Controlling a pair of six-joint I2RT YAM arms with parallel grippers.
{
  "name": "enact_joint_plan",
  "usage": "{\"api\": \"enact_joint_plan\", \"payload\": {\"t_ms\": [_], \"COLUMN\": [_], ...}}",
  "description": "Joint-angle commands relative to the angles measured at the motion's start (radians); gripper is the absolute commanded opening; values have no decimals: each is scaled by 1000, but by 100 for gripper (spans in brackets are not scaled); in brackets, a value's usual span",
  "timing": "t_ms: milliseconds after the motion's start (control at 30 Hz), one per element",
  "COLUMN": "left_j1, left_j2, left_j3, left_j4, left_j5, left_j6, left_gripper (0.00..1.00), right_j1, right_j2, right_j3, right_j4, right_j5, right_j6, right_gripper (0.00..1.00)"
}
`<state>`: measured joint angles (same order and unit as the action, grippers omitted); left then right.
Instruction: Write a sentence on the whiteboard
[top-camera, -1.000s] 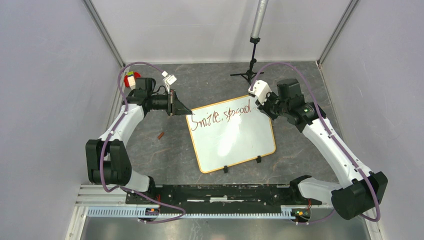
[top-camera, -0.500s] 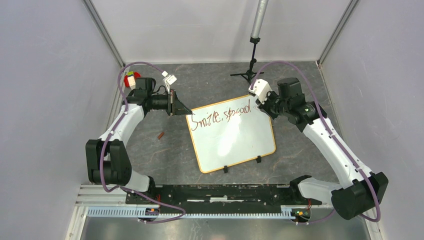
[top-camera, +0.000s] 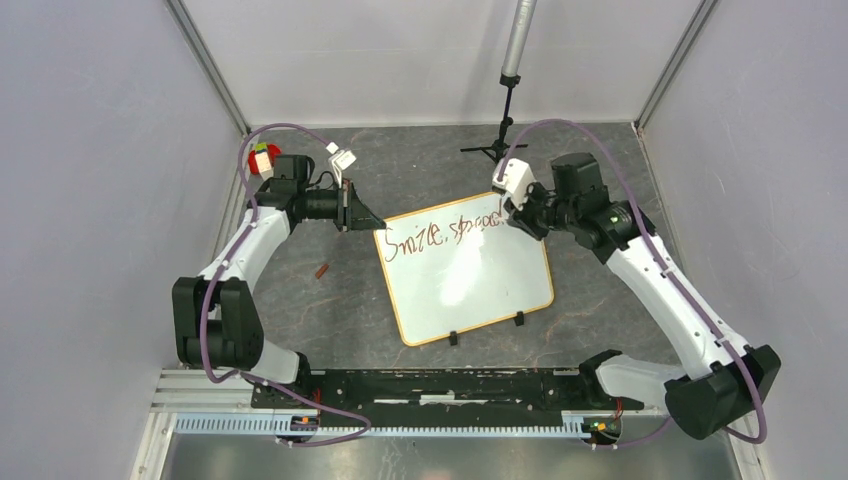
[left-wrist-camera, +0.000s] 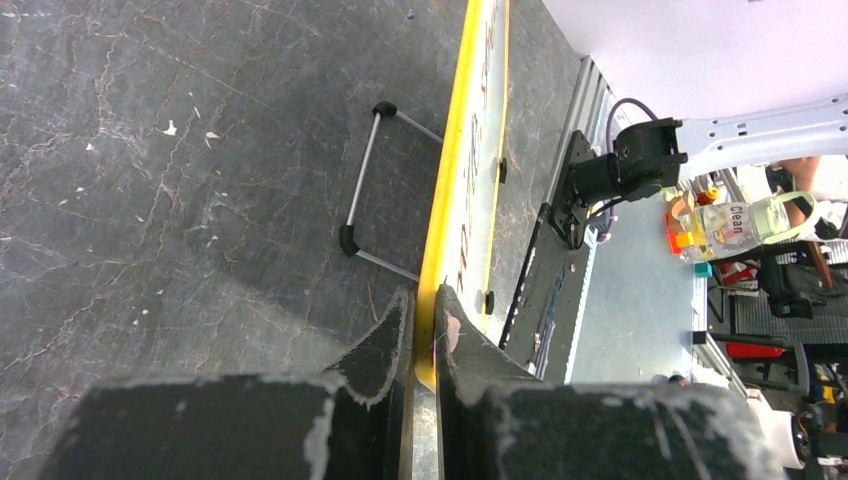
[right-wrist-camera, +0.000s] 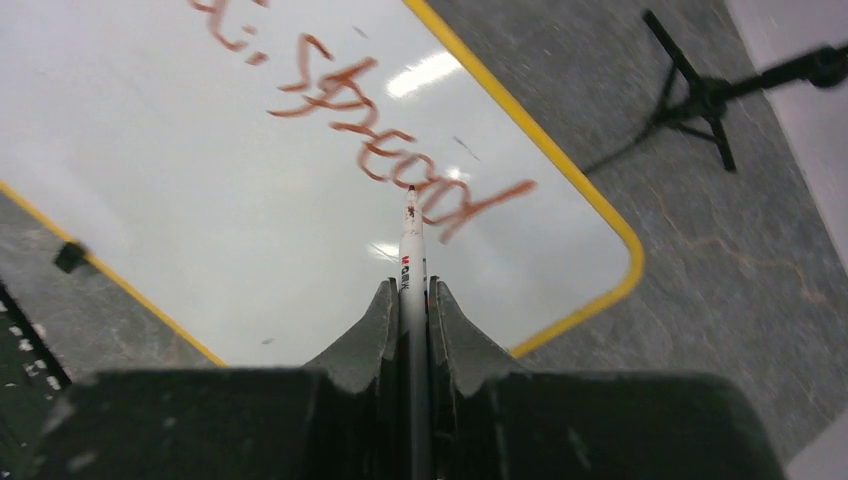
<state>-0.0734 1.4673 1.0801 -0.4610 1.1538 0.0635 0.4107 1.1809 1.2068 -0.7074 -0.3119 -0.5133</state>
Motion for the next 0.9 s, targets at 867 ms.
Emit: {"api": "enact_joint_plan", "payload": {"t_ms": [867], "left_j1": [-24], "left_j2": [4], "left_j3": [2], "left_j4": [-217], "left_j5": [-32], "left_j6": [183], "left_gripper": [39], "right_j1": [523], "right_j2": [2], "right_j3": [-278], "right_j4": [345], "right_j5": [-111], "right_j6": [89], "right_gripper": [0]}}
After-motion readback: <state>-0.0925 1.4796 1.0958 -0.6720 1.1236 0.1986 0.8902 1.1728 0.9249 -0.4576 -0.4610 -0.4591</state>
